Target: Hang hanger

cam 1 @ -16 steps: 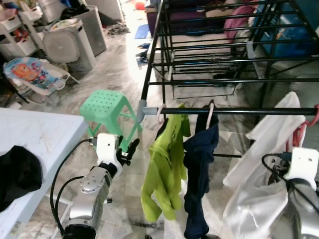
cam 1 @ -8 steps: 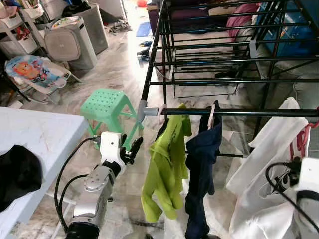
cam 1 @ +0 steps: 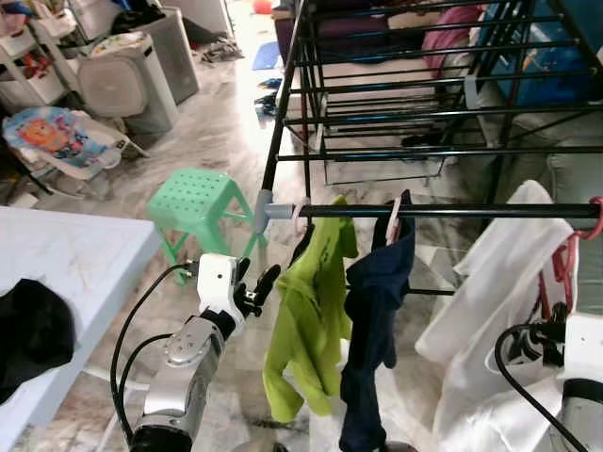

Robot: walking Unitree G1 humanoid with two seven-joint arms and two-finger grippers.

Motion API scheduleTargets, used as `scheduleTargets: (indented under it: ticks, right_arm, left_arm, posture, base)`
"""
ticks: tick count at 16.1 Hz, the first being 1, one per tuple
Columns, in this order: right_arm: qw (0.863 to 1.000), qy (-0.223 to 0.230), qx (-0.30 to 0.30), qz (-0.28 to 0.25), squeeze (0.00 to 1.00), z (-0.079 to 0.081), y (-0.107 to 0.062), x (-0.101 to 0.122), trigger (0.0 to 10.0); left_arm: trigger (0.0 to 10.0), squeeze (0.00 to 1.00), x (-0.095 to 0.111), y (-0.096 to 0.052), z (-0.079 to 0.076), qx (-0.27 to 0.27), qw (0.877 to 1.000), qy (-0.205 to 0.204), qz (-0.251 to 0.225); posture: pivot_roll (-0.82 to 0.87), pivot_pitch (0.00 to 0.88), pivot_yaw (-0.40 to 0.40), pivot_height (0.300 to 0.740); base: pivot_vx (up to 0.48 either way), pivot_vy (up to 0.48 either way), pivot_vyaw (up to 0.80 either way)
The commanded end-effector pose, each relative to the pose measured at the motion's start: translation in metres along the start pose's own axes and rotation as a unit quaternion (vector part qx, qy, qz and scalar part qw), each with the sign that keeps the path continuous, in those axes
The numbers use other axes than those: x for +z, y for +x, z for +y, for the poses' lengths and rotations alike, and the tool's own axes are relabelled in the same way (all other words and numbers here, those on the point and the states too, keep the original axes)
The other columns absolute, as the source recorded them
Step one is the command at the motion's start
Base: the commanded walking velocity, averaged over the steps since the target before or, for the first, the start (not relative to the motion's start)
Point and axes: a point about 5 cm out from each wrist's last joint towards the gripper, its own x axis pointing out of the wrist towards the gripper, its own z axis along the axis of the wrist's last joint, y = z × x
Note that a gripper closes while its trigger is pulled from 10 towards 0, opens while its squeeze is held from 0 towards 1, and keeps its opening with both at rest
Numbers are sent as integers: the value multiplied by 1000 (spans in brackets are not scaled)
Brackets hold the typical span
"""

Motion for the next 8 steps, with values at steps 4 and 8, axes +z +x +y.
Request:
scheduleTargets:
  ticks: [4, 8]
  right_arm:
    - [999, -7, 27, -36, 1000, 9, 9, 17, 10000]
    - [995, -10, 72, -70, 384, 28, 29, 34, 10000]
  left_arm:
    - [10000, 0, 9, 3, 2, 23, 999, 1, -24]
    - [10000, 0, 16, 2, 8, 55, 997, 6, -52]
  posture:
    - [-126, 0, 54, 740]
    - [-73, 0, -18, 740]
  base:
    - [0, 0, 0]
    - [0, 0, 0]
